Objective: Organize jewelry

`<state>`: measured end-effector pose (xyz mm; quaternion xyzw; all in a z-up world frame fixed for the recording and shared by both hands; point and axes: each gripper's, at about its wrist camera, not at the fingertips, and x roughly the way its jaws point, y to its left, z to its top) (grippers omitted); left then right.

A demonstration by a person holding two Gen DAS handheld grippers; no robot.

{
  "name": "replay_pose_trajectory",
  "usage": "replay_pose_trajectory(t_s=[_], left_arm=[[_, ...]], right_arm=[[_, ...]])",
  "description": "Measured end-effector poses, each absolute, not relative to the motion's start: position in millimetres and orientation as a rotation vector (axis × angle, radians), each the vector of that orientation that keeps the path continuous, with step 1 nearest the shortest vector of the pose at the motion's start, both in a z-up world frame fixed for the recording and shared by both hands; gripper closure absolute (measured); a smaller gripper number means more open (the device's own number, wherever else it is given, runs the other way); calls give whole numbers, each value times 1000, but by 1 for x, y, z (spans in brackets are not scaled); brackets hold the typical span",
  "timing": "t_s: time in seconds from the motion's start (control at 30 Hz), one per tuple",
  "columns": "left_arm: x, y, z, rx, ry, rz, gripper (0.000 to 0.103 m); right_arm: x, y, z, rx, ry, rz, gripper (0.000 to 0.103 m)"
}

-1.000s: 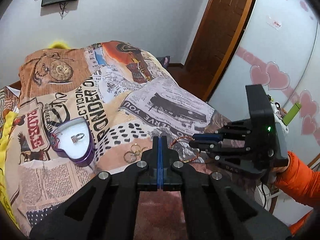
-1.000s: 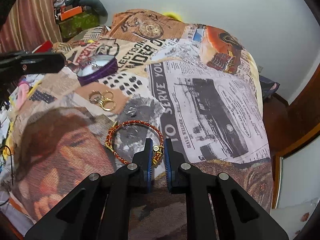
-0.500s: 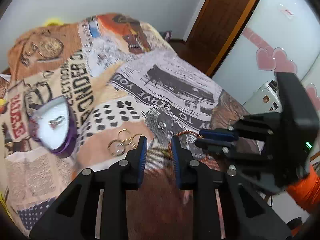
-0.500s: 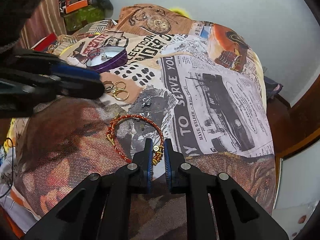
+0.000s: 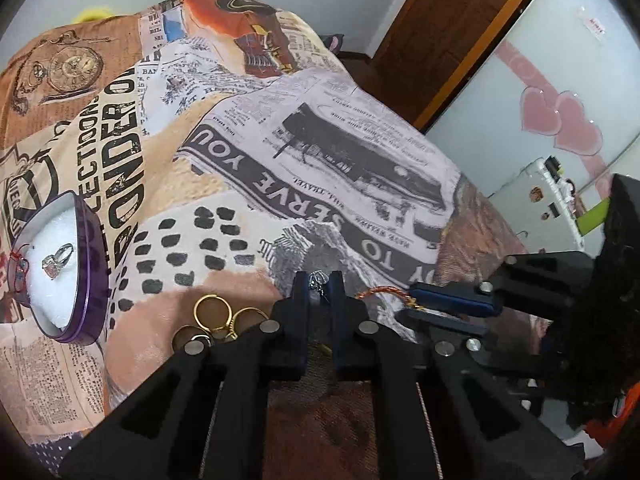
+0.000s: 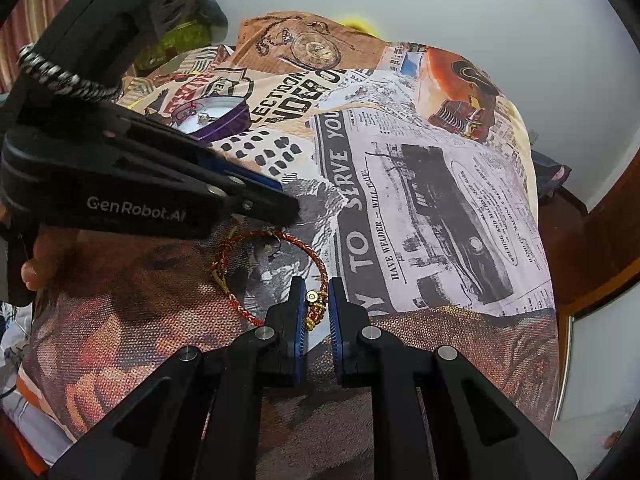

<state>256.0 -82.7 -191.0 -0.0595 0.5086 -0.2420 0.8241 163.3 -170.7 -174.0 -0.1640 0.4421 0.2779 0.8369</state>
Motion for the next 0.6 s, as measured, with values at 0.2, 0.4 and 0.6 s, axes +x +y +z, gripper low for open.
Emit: replay_pose_trajectory(t_s=[0.2, 0.4, 0.6], left_arm=[[240, -76, -163, -177, 998, -558, 96], [221, -60, -128, -175, 895, -528, 96], [203, -29, -105, -147, 807, -431, 96]], right_arm=[[167, -171, -175, -325, 937, 584, 93], [168, -170, -174, -320, 929, 568, 93], [168, -164, -164, -315, 908, 569, 93]])
